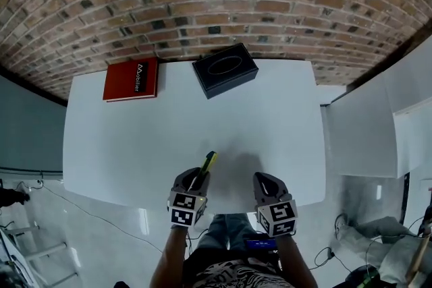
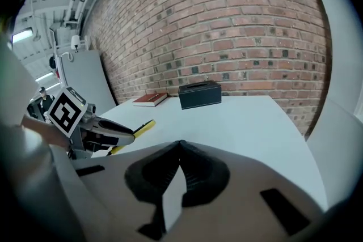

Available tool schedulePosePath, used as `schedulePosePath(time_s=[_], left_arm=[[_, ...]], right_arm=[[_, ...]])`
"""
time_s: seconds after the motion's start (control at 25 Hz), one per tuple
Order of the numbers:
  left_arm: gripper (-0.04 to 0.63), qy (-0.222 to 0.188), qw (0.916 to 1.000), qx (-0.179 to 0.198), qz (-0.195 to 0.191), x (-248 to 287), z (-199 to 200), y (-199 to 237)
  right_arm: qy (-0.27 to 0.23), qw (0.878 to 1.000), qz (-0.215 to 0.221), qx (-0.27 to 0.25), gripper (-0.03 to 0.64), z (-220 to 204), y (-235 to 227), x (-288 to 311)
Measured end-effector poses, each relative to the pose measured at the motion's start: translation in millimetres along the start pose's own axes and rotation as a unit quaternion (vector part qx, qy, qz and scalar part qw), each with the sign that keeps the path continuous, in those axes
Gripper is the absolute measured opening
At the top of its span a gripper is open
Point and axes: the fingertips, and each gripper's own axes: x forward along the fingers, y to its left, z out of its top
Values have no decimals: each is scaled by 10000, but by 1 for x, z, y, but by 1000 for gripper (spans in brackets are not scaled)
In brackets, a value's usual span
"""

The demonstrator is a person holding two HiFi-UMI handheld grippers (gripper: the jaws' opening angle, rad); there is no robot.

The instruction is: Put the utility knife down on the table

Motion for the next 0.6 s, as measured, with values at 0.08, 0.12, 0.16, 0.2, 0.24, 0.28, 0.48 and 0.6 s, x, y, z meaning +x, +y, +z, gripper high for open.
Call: schedulePosePath(time_s=[0.08,0.12,0.16,0.2,0.24,0.28,0.48,0.6], left_arm=[[119,109,9999,40,-27,6,-6,-2],[120,164,9998,49,-53,9,-9,-4],[120,215,9997,52,-82,13,-11,-4],[120,260,9996,61,-105,16,-13,-4],[119,303,9994,79,-119,19,-15,-3],[120,345,9993,99,-125,22,-17,-2],[120,520,9985,152,-95,32,-28,-2],[120,615,9978,244,-75,38,-33,-2]], right_arm=[[68,10000,30,28,0,-5,-1,2],[106,9999,37,31,0,-7,-2,3],[127,9999,33,27,0,-7,-3,4],[138,9999,28,23,0,-7,-4,6],[152,9999,26,24,0,-7,-5,9],[175,9998,29,29,0,-8,-6,11],[279,9995,86,117,0,-17,-11,19],[318,9993,136,144,0,-21,-12,21]])
